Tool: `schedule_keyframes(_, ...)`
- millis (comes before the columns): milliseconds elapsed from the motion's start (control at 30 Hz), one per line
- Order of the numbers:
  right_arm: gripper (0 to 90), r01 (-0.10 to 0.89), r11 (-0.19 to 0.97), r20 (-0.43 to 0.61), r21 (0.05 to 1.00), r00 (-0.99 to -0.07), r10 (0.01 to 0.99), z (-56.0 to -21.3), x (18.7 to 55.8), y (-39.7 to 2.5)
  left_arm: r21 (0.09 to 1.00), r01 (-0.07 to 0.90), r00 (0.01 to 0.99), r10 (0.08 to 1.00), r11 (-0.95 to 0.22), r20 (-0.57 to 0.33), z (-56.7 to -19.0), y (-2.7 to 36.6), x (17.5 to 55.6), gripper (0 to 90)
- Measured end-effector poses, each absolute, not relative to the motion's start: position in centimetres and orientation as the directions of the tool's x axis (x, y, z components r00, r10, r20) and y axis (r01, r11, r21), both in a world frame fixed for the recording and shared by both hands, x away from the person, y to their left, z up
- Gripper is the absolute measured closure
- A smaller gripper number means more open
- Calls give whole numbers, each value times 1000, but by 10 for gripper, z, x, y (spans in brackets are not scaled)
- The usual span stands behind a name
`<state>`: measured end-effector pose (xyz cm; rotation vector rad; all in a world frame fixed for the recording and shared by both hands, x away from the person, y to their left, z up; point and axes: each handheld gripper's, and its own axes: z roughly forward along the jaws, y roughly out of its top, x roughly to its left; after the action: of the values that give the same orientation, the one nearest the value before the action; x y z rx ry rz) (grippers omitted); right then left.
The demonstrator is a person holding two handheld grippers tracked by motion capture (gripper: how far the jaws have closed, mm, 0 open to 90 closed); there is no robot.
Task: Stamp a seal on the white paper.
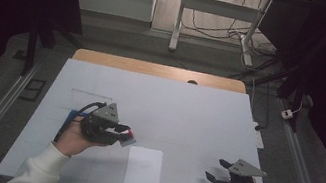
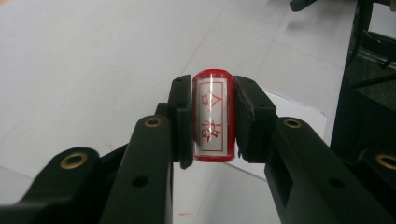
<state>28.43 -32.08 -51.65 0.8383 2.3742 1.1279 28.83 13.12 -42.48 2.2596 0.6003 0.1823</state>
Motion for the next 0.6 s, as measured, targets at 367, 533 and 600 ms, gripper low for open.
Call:
schedule_keyframes(367,281,353,501,-81,790,-750,656,-517,284,-321,705,344,897,438,-620,-52,-431,116,287,701)
schedule_keyframes(533,281,352,498,-78,793,-751,655,-517,284,-320,704,341,901,431,-623,-55,-432,112,287,701)
schedule_keyframes(600,281,351,494,-77,795,-751,656,-518,285,-320,703,340,903,426,-624,-59,-433,110,287,701)
